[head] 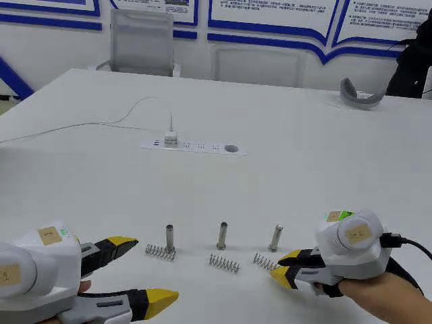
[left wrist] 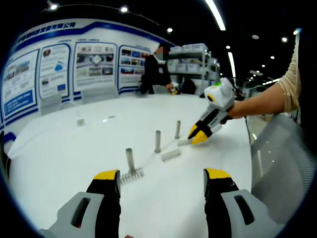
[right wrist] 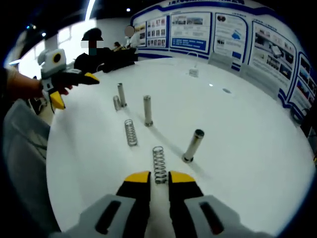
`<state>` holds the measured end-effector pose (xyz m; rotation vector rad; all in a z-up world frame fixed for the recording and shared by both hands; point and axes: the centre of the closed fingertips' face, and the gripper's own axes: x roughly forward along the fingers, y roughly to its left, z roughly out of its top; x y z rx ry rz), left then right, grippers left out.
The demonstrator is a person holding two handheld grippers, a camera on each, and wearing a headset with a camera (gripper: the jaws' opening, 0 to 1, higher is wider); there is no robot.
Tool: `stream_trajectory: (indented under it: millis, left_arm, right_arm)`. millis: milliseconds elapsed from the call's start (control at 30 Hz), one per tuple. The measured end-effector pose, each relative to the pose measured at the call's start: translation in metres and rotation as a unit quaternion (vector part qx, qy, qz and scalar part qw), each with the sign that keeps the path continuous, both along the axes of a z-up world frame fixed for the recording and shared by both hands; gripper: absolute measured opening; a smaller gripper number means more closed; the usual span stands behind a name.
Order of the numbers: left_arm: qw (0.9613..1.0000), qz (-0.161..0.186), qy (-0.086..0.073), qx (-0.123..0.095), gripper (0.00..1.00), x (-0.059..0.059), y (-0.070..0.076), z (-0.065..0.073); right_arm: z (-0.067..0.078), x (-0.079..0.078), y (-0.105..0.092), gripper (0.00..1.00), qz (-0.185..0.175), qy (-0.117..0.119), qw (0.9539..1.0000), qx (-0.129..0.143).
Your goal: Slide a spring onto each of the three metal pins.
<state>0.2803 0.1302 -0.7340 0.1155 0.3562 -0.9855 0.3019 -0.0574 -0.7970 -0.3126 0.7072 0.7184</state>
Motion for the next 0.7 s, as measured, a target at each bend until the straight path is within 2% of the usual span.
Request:
stream_trajectory:
  millis: [367,700]
  left_arm:
    - [1.0000,-0.008,0.004,0.001,0.68,-0.004,-0.006,-0.003]
    - [0.9997,-0.025,0.006,0.004,0.67,-0.008,-0.017,-0.005]
  right_arm:
    - [-0.007,-0.002,-0.001,0.13,-0.001,0.009,0.9999,0.005]
    - [-0.005,-0.001,-0.002,0.12,-0.005,0.005,1.0000,0.007]
